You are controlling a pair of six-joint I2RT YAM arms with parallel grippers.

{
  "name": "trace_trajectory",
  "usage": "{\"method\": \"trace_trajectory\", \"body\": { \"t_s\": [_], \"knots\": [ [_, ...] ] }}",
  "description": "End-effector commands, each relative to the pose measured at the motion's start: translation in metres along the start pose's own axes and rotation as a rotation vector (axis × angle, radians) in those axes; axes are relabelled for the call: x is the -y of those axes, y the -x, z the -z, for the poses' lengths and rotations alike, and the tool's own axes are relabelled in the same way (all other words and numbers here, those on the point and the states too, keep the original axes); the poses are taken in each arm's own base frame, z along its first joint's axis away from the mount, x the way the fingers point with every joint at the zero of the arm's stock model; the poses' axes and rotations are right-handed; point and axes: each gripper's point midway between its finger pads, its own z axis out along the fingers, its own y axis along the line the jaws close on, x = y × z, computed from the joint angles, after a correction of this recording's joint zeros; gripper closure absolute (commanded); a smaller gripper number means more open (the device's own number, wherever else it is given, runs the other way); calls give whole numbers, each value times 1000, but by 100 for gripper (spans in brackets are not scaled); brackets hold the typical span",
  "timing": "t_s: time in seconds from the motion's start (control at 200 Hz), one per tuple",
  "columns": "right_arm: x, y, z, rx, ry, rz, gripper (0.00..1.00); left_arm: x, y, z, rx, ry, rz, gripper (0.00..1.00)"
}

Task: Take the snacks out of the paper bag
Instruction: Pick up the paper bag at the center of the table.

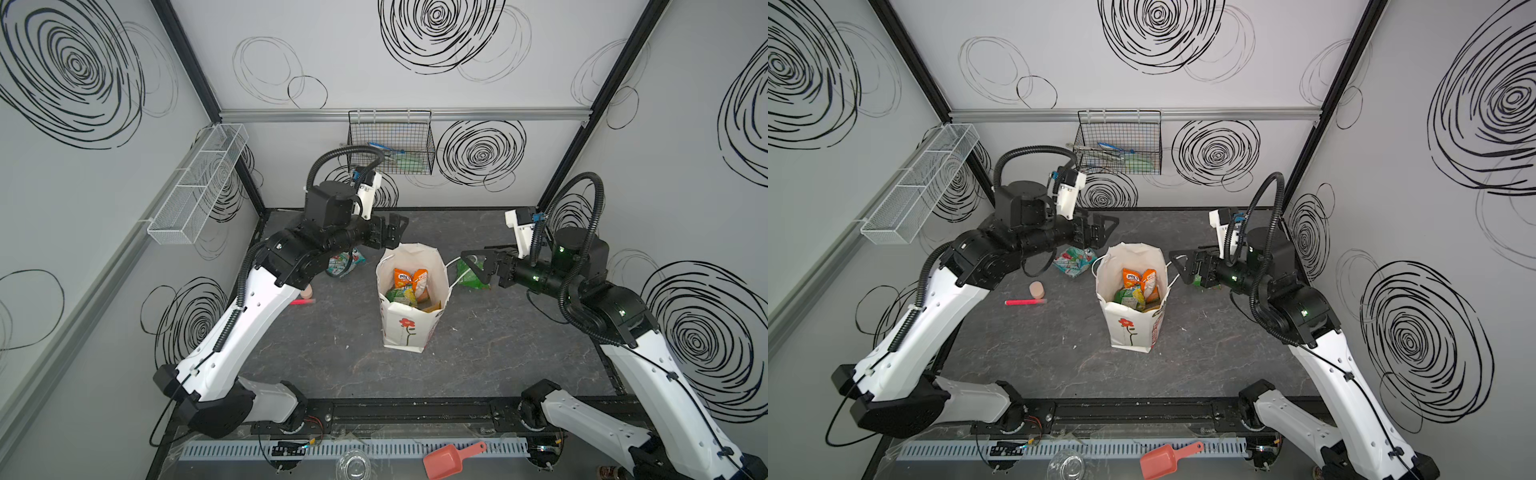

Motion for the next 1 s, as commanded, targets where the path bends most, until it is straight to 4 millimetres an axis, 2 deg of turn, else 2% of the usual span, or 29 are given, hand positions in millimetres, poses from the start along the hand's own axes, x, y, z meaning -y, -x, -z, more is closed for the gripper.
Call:
{"method": "trace_trajectory", "body": {
  "t_s": [0.0,0.045,0.155,0.225,0.33,0.53,0.665,0.8,0.9,0.991],
  "knots": [
    [-4,1,-2,8,25,6,3,-17,-43,-19,-183,130,-103,4],
    [-4,1,-3,5,25,4,3,-18,-54,-26,-227,143,-126,4],
    [-5,2,-2,7,27,4,3,-35,-71,-40,-281,217,-156,4],
    [-5,3,-1,8,25,1,3,-46,-81,-48,-304,217,-128,0],
    [-5,3,0,11,20,0,3,-60,-98,-59,-344,202,-78,8],
    [-5,3,0,9,20,-1,3,-88,-135,-77,-435,220,-26,13],
    [-5,3,0,11,19,-3,3,-95,-142,-81,-443,207,2,34],
    [-4,4,0,14,14,-3,3,-89,-140,-84,-430,109,54,64],
    [0,12,5,37,-30,4,2,-83,-122,-85,-384,-1,102,89],
    [-1,22,11,69,-46,31,3,-89,-91,-82,-325,26,54,100]
  ]
}}
